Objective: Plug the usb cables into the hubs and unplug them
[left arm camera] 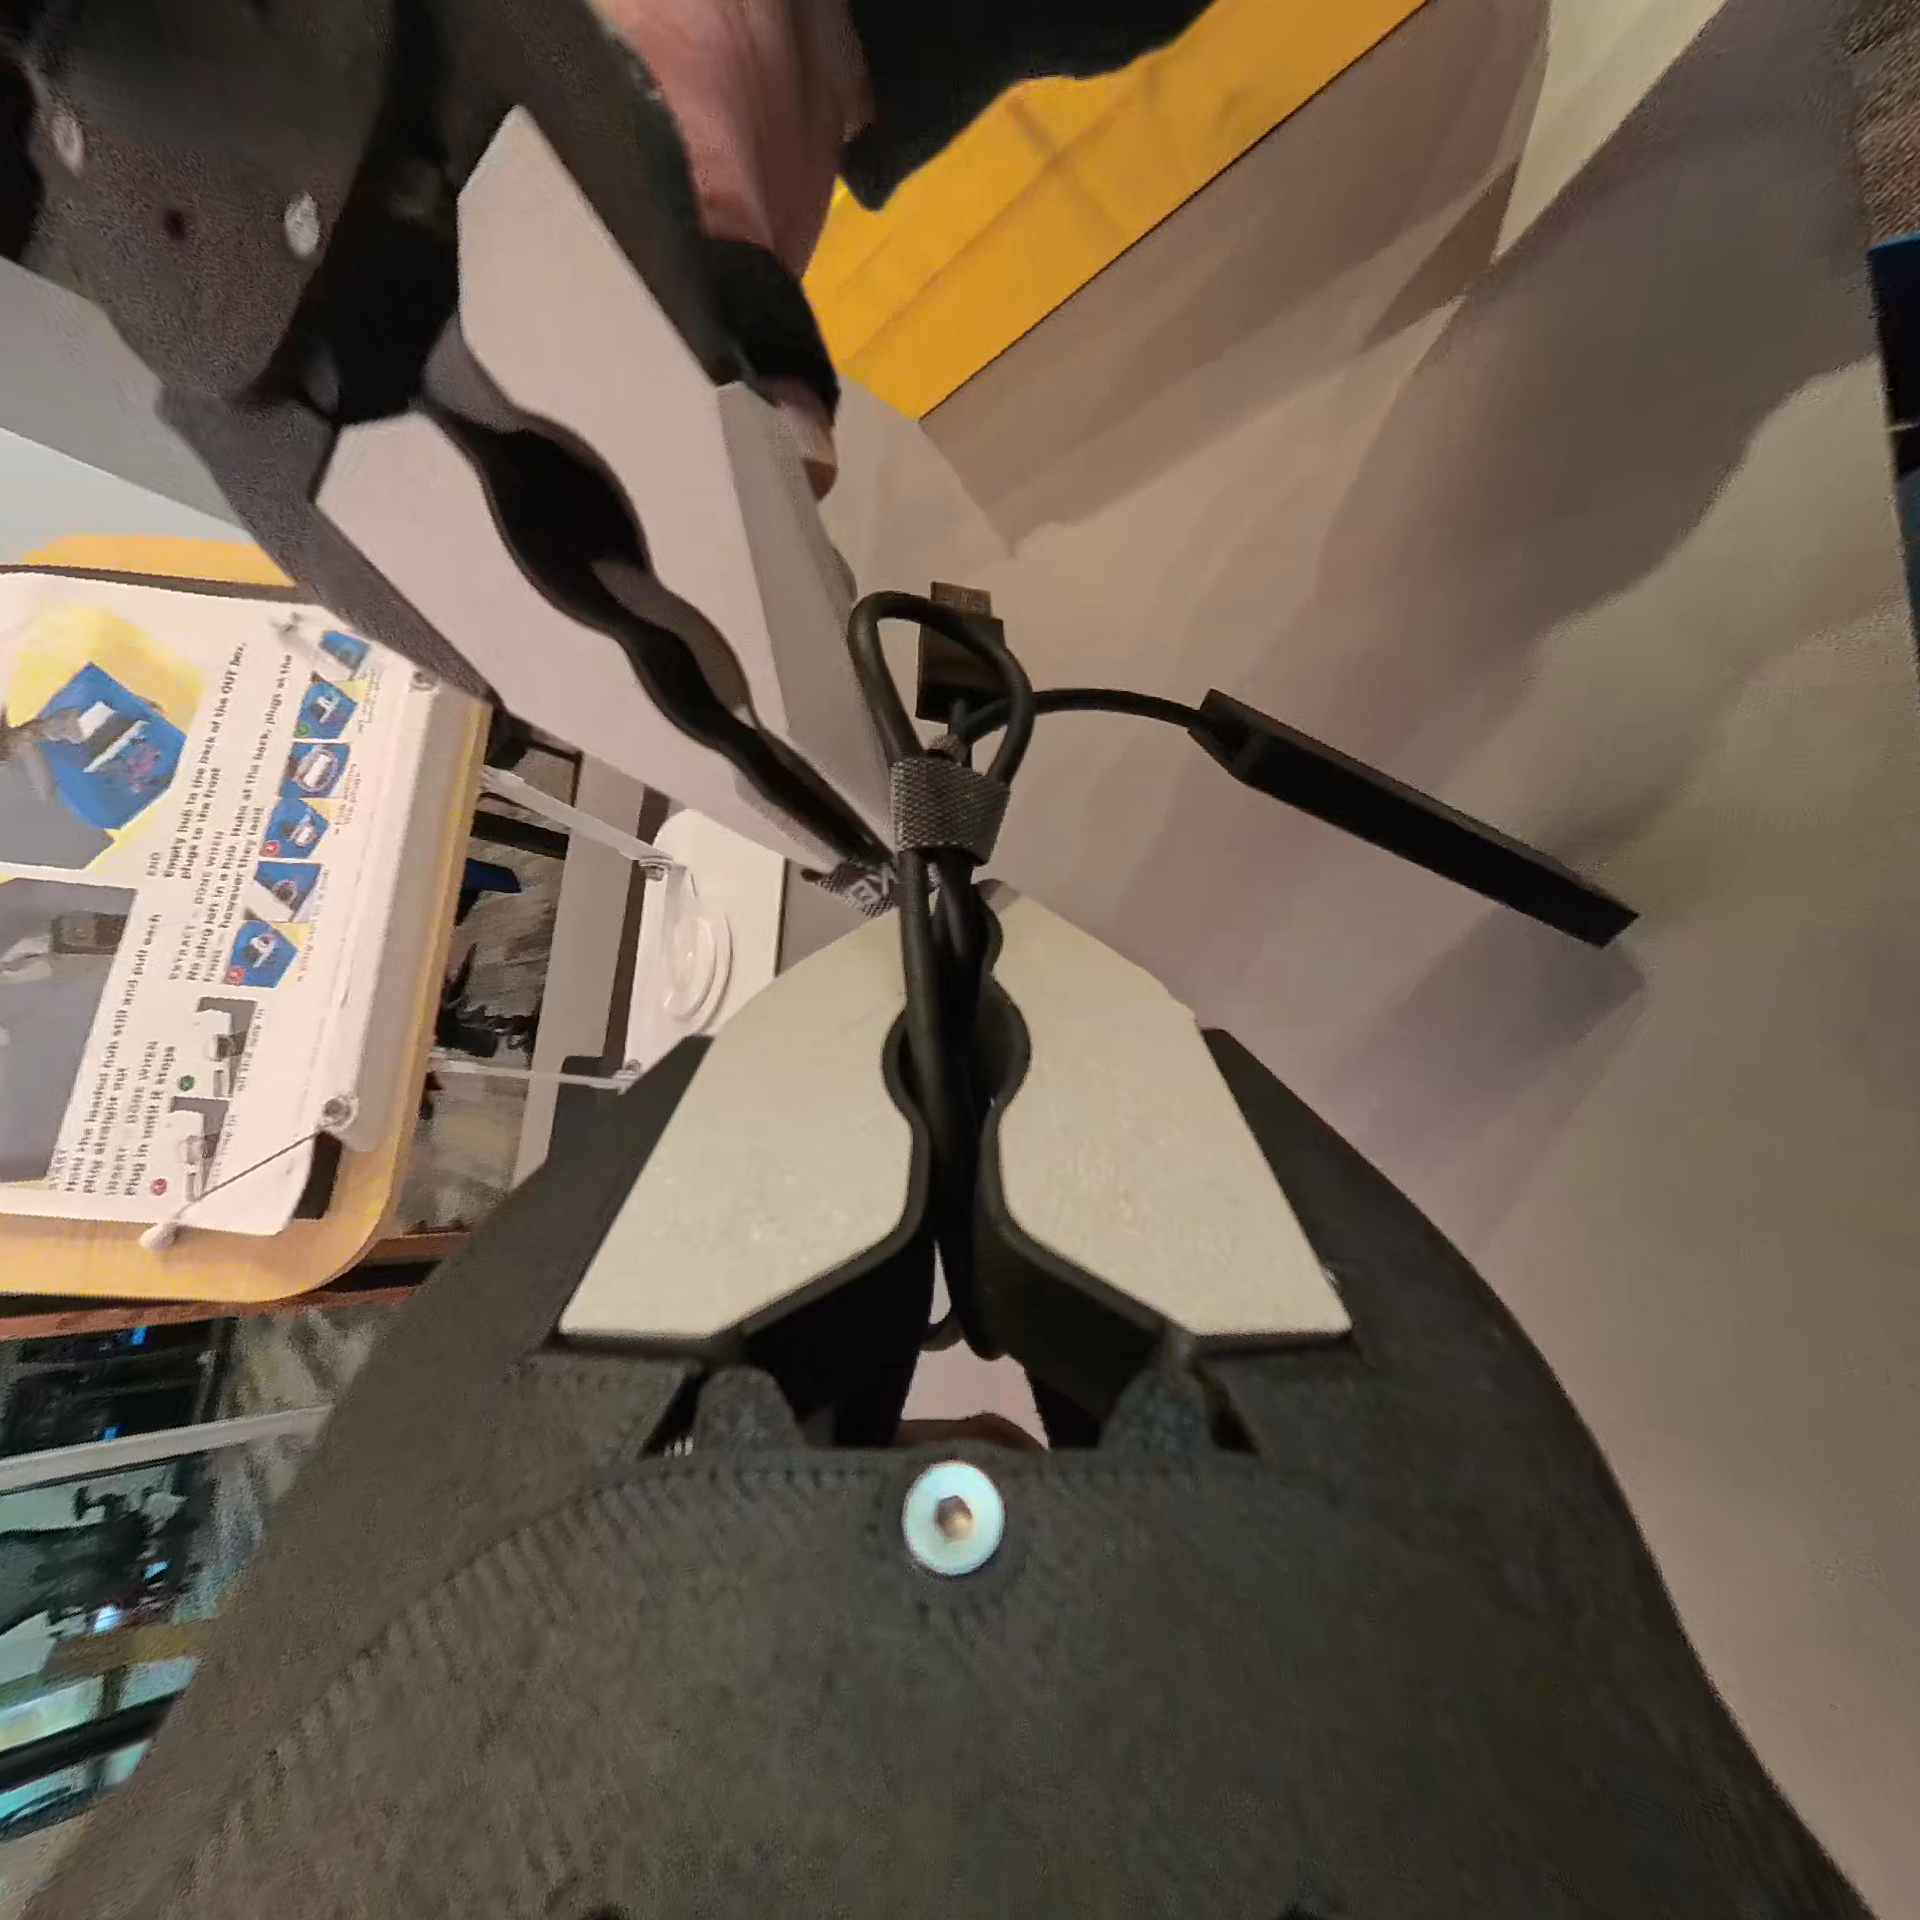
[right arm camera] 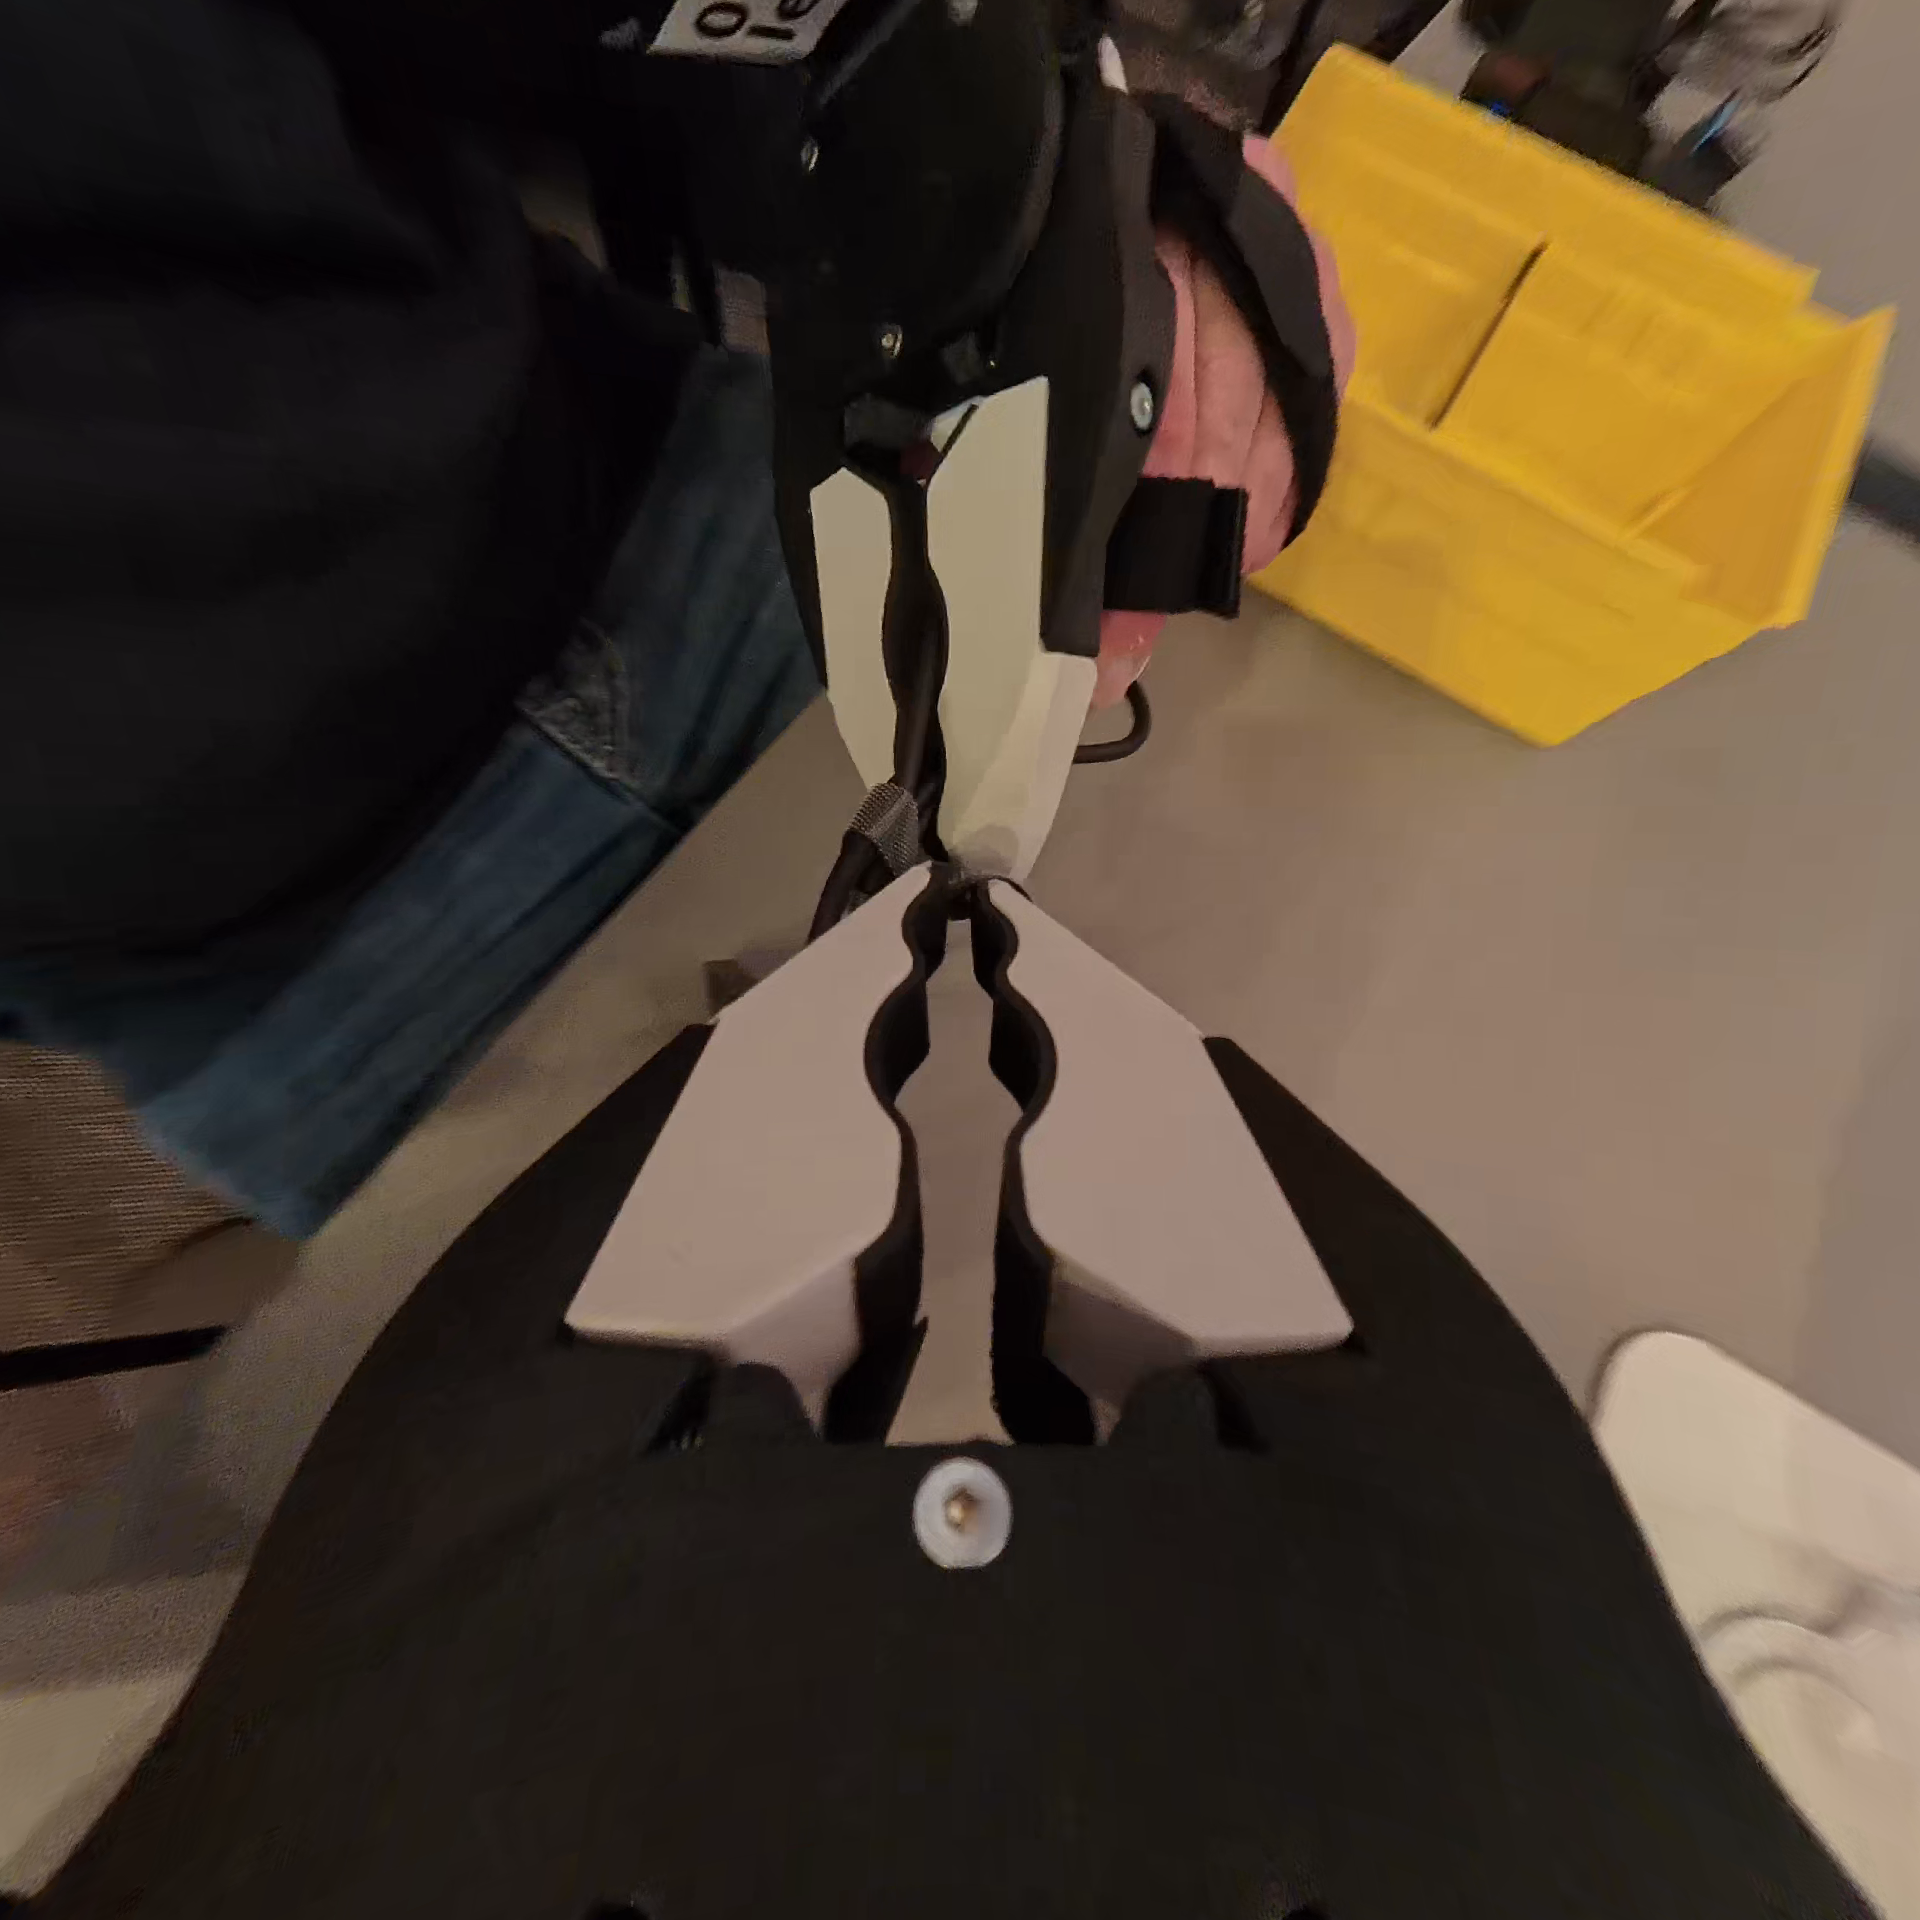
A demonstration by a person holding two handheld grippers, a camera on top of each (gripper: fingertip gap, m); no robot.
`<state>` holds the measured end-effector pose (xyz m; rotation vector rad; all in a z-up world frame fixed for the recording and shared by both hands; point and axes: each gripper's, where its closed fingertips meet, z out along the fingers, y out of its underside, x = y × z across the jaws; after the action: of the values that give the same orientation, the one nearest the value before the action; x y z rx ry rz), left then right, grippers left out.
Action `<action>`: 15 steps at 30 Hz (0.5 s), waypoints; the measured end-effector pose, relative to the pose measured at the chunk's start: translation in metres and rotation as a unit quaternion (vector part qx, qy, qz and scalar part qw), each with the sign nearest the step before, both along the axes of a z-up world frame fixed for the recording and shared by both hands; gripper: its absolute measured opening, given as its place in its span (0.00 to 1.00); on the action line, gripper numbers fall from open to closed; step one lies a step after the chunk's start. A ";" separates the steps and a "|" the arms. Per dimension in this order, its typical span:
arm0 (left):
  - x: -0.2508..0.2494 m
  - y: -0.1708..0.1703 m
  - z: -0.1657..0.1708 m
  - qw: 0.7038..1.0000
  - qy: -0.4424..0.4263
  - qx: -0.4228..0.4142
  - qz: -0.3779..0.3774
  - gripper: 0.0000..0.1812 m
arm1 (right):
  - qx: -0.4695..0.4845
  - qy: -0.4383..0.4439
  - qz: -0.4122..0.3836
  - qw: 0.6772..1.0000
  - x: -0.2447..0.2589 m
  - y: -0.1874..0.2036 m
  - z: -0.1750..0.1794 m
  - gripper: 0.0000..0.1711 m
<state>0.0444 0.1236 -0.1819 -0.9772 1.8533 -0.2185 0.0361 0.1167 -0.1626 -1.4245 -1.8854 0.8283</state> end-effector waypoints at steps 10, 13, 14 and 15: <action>-0.002 -0.011 0.004 0.998 -0.003 -0.064 -0.028 0.00 | 0.203 0.006 -0.040 0.978 -0.006 0.002 0.012 0.04; -0.001 -0.014 0.004 0.997 -0.004 -0.073 -0.034 0.00 | 0.243 -0.011 -0.057 0.968 -0.006 0.005 0.014 0.06; -0.001 -0.014 0.004 0.997 -0.003 -0.071 -0.033 0.00 | 0.251 -0.018 -0.058 0.966 -0.005 0.005 0.014 0.06; 0.000 -0.015 0.004 0.997 -0.003 -0.072 -0.035 0.00 | 0.260 -0.020 -0.056 0.964 -0.005 0.004 0.014 0.07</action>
<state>0.0439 0.1086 -0.1777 -1.0085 1.8893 -0.4024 0.0310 0.1203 -0.1488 -1.2022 -1.8500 0.2199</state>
